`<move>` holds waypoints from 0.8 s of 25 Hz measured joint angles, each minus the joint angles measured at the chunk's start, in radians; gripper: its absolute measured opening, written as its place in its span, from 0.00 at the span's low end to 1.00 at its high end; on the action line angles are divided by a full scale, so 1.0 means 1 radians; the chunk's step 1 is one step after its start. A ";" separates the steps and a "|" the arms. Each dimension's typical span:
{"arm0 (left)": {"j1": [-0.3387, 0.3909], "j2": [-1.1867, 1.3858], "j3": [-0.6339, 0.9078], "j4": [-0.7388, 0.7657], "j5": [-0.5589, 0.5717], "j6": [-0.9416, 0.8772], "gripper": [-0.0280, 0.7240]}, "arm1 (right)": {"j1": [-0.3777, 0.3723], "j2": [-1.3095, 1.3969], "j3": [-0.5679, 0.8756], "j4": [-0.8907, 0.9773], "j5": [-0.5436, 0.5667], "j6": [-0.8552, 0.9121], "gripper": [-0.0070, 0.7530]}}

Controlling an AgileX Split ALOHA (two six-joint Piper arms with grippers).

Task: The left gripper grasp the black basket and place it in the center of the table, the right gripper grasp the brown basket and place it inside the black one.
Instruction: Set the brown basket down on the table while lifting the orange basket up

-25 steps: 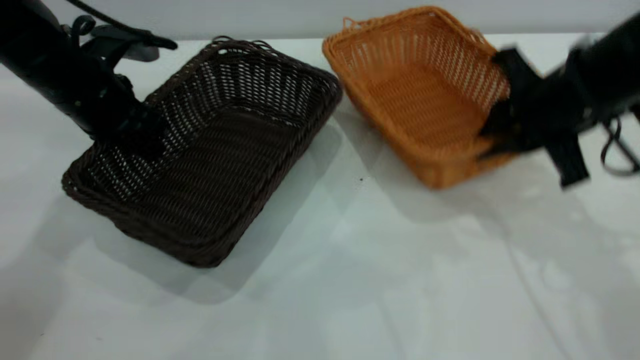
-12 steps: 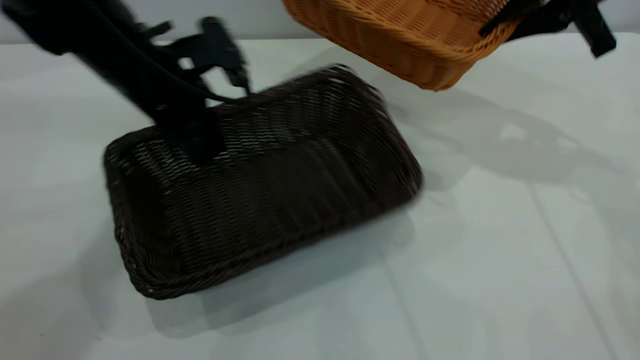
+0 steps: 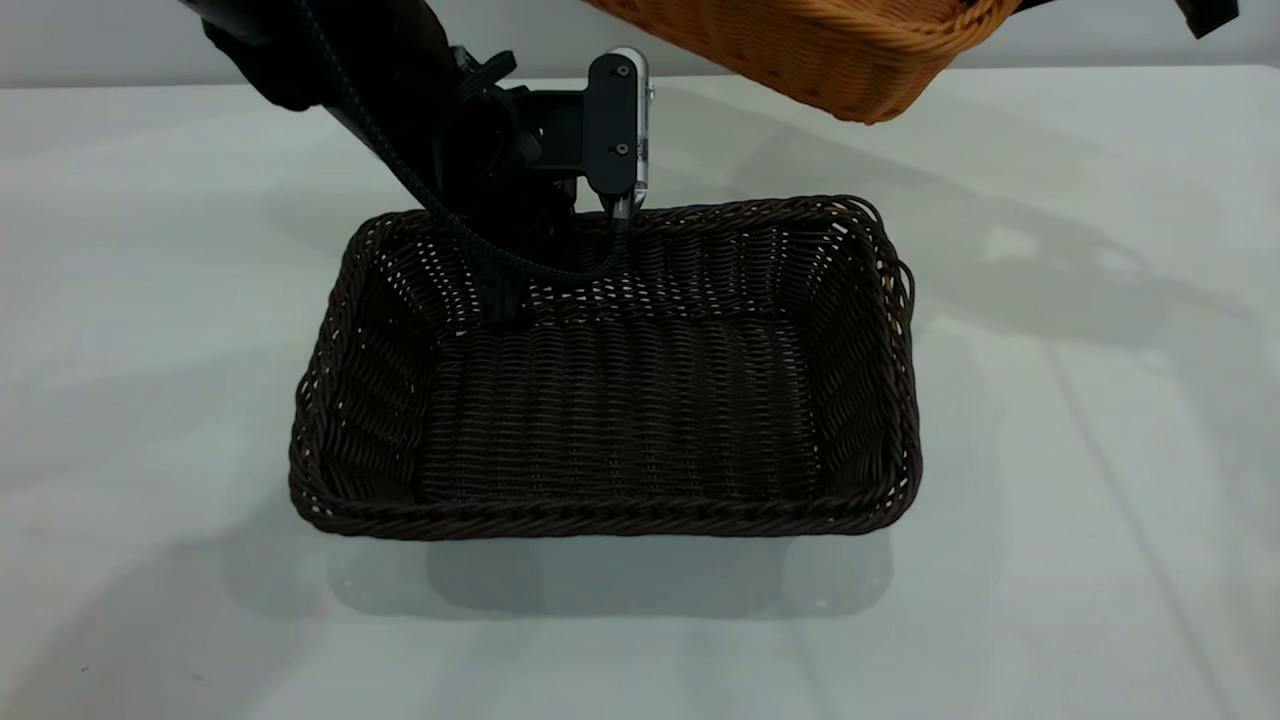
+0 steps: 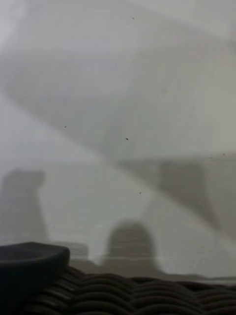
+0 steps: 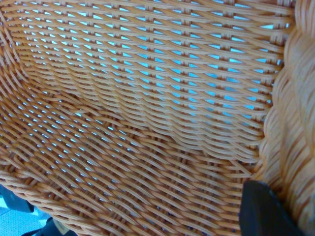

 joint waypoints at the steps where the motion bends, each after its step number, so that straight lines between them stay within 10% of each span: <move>1: 0.000 0.000 0.000 0.000 0.000 -0.001 0.14 | 0.000 0.000 0.000 0.000 0.002 0.000 0.09; 8: -0.001 0.000 -0.001 0.026 -0.004 -0.084 0.20 | 0.000 0.000 0.000 -0.002 0.007 0.000 0.09; 20: -0.005 -0.035 0.003 0.038 -0.012 -0.192 0.61 | 0.000 0.000 0.000 -0.002 0.011 0.000 0.10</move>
